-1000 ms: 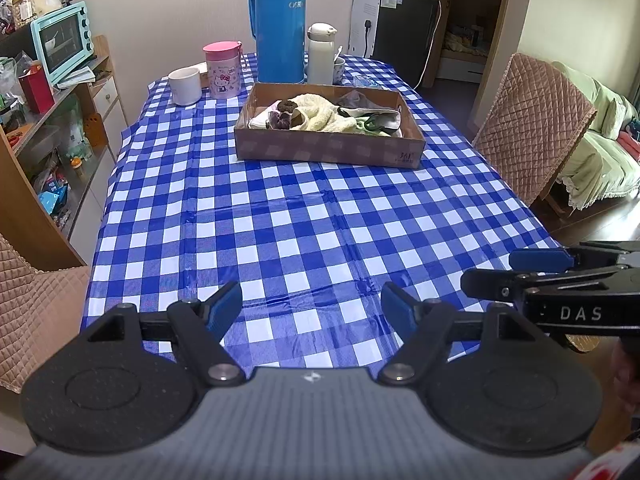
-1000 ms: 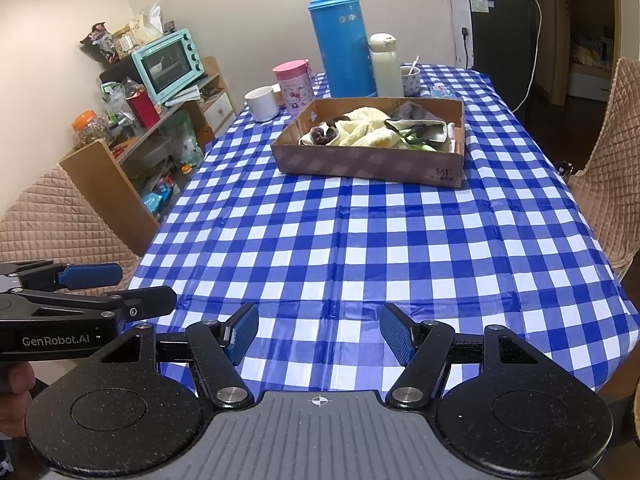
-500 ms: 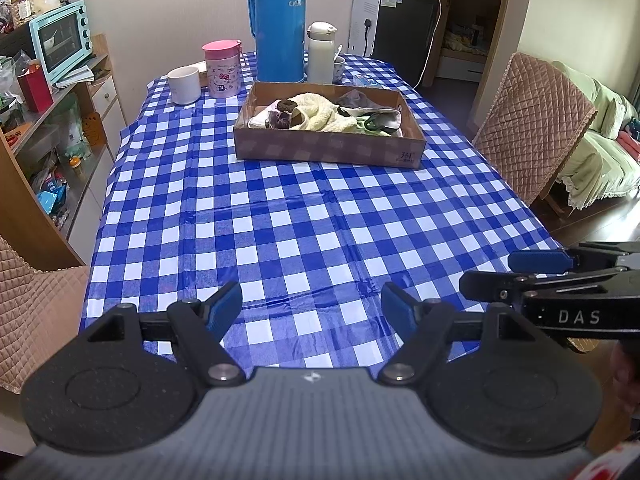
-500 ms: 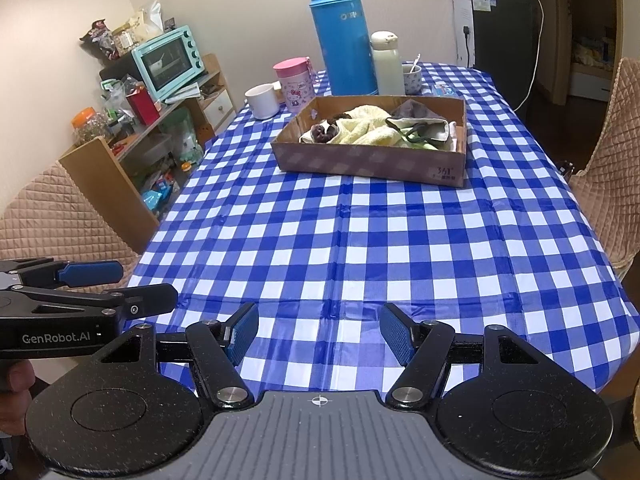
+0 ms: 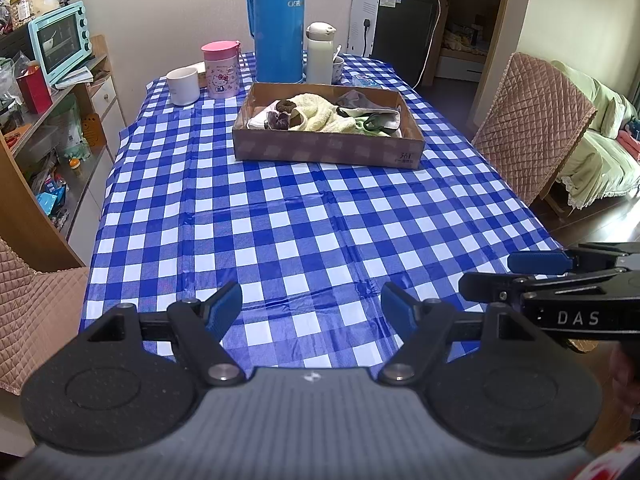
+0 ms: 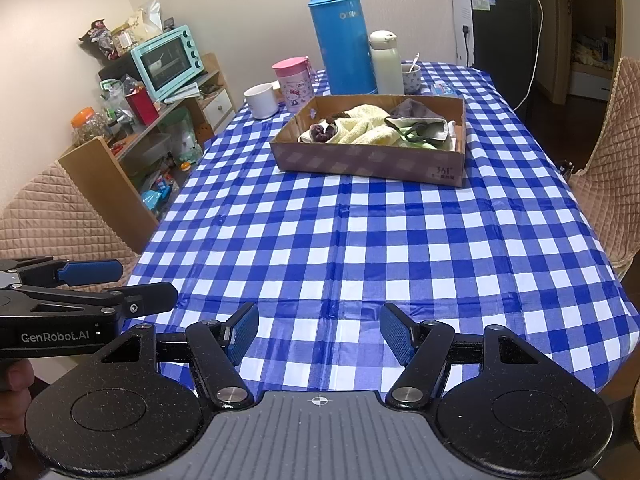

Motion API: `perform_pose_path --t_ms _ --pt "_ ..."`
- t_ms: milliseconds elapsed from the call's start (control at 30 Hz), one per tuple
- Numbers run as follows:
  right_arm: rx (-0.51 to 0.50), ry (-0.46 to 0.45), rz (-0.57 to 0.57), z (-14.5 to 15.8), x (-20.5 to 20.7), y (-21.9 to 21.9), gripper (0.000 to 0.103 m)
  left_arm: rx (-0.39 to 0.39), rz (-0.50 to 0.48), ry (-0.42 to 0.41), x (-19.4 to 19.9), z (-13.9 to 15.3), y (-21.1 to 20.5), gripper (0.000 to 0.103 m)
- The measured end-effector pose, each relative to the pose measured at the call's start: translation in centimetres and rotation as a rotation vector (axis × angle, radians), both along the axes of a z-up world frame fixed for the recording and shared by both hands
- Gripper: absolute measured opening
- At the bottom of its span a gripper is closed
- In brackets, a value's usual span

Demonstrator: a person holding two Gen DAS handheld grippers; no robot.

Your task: Organize soft objects

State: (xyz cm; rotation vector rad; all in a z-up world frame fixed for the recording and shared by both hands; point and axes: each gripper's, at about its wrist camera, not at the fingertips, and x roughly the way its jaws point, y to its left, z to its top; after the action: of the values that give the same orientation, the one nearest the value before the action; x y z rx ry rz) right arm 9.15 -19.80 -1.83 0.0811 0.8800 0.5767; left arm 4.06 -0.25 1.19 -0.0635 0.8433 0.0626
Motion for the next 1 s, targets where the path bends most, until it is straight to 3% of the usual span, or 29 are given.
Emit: perform_pose_path --t_ms 1000 --pt "-0.002 0.001 -0.001 -0.18 0.36 -0.13 0.067 -0.001 0.0 0.001 0.1 0.02 -0.02 0.075"
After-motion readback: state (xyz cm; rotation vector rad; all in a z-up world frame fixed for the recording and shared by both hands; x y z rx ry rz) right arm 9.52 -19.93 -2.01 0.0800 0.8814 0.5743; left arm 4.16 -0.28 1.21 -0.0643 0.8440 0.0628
